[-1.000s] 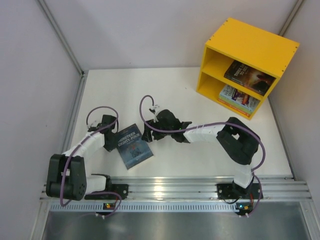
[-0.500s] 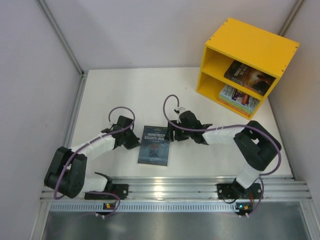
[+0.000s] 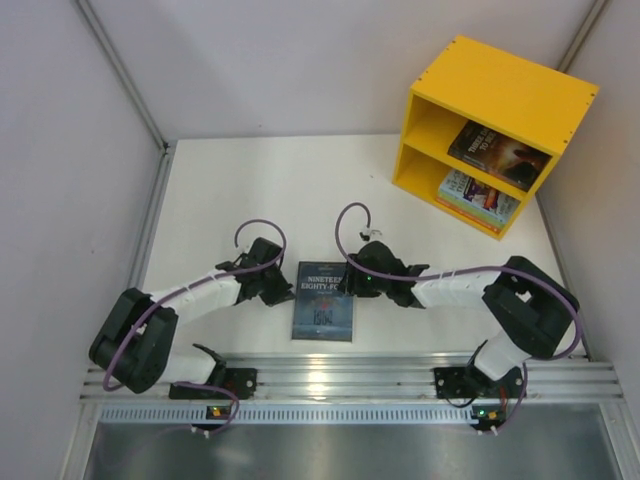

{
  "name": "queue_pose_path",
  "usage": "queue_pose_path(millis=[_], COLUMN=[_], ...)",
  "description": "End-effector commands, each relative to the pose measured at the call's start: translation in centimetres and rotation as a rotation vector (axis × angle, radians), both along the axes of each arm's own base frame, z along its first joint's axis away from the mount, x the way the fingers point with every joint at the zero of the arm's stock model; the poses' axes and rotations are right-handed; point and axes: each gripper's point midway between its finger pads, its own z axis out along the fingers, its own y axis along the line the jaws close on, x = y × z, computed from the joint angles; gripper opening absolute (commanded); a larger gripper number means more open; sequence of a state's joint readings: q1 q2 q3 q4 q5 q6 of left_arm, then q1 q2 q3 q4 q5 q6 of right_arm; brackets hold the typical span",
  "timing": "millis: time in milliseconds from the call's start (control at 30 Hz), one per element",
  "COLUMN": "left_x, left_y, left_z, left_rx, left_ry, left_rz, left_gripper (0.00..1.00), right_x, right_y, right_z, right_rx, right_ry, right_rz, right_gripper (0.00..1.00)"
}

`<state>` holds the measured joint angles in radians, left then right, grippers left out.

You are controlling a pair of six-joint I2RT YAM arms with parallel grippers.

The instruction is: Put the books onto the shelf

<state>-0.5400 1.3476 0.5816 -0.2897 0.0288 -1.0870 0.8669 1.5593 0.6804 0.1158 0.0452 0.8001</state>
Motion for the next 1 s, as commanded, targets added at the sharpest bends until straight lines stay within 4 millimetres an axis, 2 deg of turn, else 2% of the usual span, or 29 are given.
queue_pose_path(millis=[0, 67, 133, 233, 300, 333, 367, 400, 533, 767, 967], left_x=[0.9, 0.8, 0.6, 0.6, 0.7, 0.8, 0.9, 1.0, 1.2, 0.8, 0.9], left_y=[-3.4, -3.6, -3.8, -3.9, -4.2, -4.0, -3.9, -3.7, -3.4, -4.3, -3.7], left_z=[2.9, 3.0, 3.0, 3.1, 3.7, 3.9, 4.3, 4.6, 5.8, 6.6, 5.4], left_rx=[-0.156, -0.171, -0.187, -0.189, -0.199, -0.184, -0.175, -0.163, -0.174, -0.259, -0.215], left_ry=[-0.085, -0.09, -0.089, -0.098, -0.121, -0.139, -0.159, -0.172, -0.251, -0.31, -0.294], left_rz=[-0.055, -0.064, -0.072, -0.083, -0.11, -0.133, -0.148, -0.158, -0.218, -0.297, -0.304], left_gripper=[0.0, 0.0, 0.0, 0.0, 0.0, 0.0, 0.06, 0.26, 0.59, 0.64, 0.65], right_x=[-0.5, -0.5, -0.5, -0.2, -0.1, 0.3, 0.1, 0.1, 0.3, 0.2, 0.8], right_y=[2.5, 2.6, 2.4, 1.9, 1.9, 2.3, 1.8, 1.6, 0.5, -2.1, -4.3], right_z=[2.6, 2.7, 2.6, 2.2, 2.7, 3.5, 3.4, 3.7, 5.3, 6.9, 5.9], right_rx=[0.118, 0.129, 0.131, 0.121, 0.168, 0.214, 0.239, 0.252, 0.337, 0.49, 0.522], right_ry=[-0.036, -0.043, -0.047, -0.062, -0.091, -0.126, -0.116, -0.136, -0.19, -0.201, -0.177], right_rz=[0.059, 0.065, 0.067, 0.076, 0.129, 0.15, 0.179, 0.204, 0.293, 0.391, 0.373], right_gripper=[0.43, 0.3, 0.23, 0.0, 0.0, 0.0, 0.0, 0.0, 0.0, 0.0, 0.0])
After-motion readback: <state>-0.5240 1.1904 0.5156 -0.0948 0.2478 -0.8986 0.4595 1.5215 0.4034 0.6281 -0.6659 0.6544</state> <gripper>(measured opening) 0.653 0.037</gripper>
